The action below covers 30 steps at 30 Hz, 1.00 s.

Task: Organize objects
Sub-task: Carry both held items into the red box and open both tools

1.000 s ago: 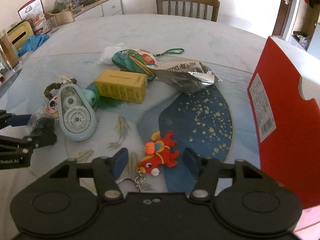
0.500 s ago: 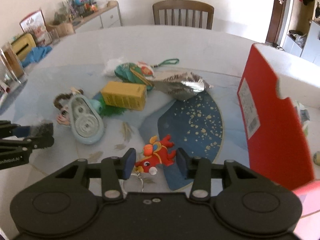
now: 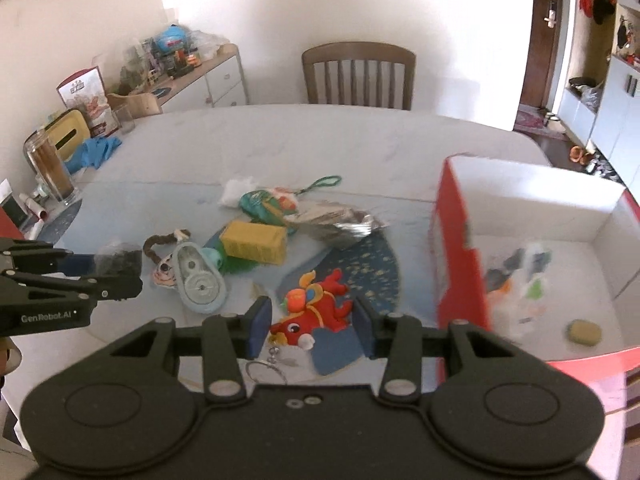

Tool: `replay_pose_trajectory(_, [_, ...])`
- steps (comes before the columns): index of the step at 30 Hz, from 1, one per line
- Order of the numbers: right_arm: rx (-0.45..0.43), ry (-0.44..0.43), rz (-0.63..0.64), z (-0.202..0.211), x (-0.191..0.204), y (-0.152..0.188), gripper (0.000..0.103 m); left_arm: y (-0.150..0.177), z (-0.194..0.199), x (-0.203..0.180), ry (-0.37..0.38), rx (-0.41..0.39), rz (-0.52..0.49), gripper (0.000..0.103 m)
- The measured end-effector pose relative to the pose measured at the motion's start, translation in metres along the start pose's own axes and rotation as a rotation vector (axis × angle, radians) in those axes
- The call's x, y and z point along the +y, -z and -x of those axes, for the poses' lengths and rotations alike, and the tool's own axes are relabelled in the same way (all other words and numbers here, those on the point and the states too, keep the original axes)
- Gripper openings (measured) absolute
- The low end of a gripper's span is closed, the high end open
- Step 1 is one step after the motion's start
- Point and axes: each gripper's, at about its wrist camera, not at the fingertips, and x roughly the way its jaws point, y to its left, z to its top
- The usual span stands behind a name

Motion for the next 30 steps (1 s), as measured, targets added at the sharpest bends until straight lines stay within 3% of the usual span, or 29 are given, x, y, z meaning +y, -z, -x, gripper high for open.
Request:
replay_pose_trajectory(17, [-0.12,0.087,-0.055,0.059,-0.095,-0.024,0.043,-0.062,-0.008,-0.119,0.131,-0.036,-0.129,0.038])
replay_pose_trajectory(30, [-0.095,0.166,-0.125,0.053,-0.195,-0.02,0.043,-0.092,-0.047,-0.213,0.174,0.008,-0.202,0.038])
